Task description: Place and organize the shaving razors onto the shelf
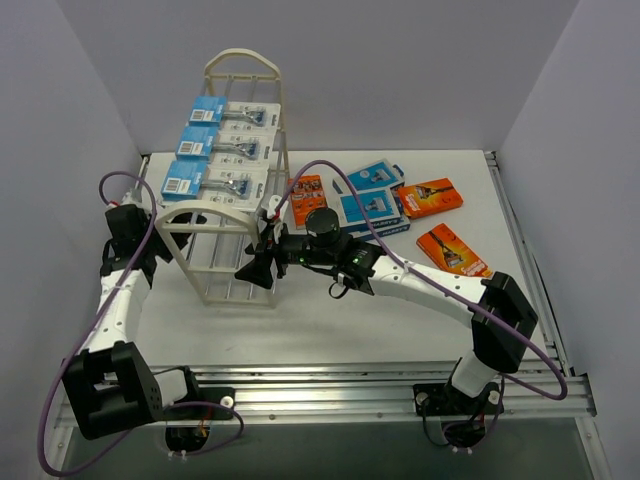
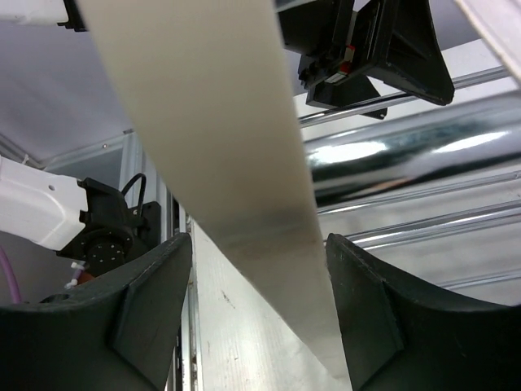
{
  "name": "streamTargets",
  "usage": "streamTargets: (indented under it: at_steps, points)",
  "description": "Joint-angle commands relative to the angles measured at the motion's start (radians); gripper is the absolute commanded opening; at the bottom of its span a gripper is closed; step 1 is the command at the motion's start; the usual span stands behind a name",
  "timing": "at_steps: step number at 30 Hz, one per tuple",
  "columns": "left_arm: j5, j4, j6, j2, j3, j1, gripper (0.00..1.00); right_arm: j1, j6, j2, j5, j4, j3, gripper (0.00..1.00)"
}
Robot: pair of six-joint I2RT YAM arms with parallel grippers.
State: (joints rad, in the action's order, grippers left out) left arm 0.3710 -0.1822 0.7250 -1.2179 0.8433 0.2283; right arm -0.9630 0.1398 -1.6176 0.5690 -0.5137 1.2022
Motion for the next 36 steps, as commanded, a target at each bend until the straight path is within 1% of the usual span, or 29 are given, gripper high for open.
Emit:
streamTargets:
  at_steps: [1,17,28,36]
  points:
    - [0.014,0.041,0.001,-0.006,0.039,-0.015,0.96,-0.016,0.015,-0.002,0.003,-0.054,0.033,0.62]
    - [0.002,0.053,-0.004,-0.029,0.046,-0.078,0.96,-0.043,0.027,-0.024,-0.015,-0.059,0.049,0.62]
    - [-0.038,0.063,0.014,-0.051,0.076,-0.161,0.96,-0.063,0.030,-0.045,-0.024,-0.055,0.069,0.62]
    - [-0.052,0.070,0.021,-0.069,0.088,-0.193,0.96,-0.072,0.027,-0.048,-0.027,-0.051,0.073,0.62]
